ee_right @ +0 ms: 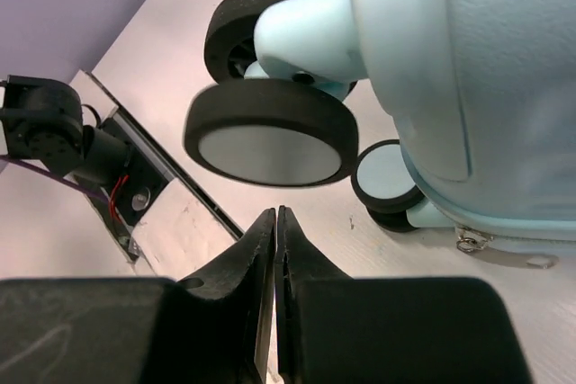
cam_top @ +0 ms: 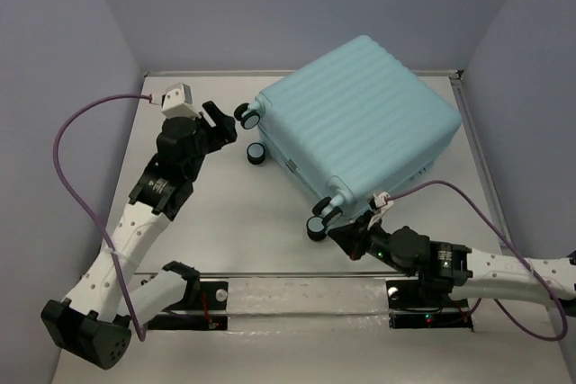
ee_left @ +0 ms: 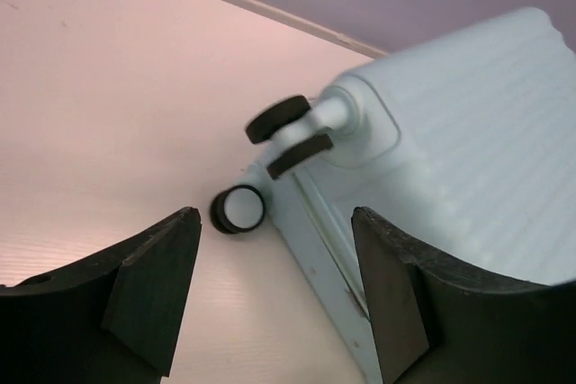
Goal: Pack the luggage
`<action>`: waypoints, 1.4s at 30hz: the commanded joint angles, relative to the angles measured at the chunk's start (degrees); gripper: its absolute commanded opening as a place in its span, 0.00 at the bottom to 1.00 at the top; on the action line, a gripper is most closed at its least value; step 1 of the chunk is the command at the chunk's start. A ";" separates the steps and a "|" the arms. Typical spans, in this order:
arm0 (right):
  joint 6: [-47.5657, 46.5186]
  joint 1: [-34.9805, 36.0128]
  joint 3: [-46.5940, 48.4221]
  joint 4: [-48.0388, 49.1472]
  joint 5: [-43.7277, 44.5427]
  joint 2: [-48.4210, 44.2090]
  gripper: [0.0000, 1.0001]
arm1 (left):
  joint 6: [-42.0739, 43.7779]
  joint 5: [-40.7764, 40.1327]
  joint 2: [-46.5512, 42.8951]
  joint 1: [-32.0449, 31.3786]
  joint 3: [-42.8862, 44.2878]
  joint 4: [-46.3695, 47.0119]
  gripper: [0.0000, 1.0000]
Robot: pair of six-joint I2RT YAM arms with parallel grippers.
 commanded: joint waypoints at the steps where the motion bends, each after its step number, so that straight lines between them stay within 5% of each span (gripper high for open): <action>1: 0.98 0.53 -1.60 -2.08 1.21 -3.54 0.15 | 14.96 5.53 7.27 8.20 3.38 -6.40 0.77; 5: 1.07 0.53 -0.99 -5.49 2.09 -5.57 0.40 | 24.02 22.91 12.63 10.95 2.58 1.14 0.82; 8: 1.07 0.53 -0.89 -7.35 1.92 -7.94 0.49 | 28.06 31.00 15.88 10.95 5.04 3.44 0.88; 12: 1.24 0.53 -1.86 -8.58 1.39 -10.23 0.56 | 33.86 33.93 18.88 10.95 8.99 3.53 0.95; 25: 1.33 0.53 -1.69 -9.81 2.35 -9.79 0.74 | 41.96 32.17 38.39 10.69 25.52 -2.89 0.95; 29: 4.75 0.53 -0.20 -17.71 8.14 -11.20 0.83 | 42.84 32.52 42.00 10.34 28.60 -4.56 0.92; 33: 10.37 0.53 2.26 -23.60 15.70 -11.38 0.56 | 42.75 33.49 43.50 9.90 30.01 -4.04 0.68; 34: 12.99 0.53 4.44 -25.53 19.02 -9.99 0.41 | 42.58 31.92 43.67 9.29 30.27 -3.77 0.49; 36: 16.35 0.53 6.74 -31.68 23.16 -8.22 0.37 | 42.14 30.42 43.85 8.76 31.06 -3.16 0.36; 38: 20.56 0.53 9.29 -36.51 25.81 -5.76 0.36 | 41.87 27.97 43.85 7.53 31.50 -2.72 0.09; 42: 24.46 -4.46 13.15 -42.59 34.77 -2.86 0.21 | 39.60 20.94 42.97 6.21 29.58 -0.35 0.06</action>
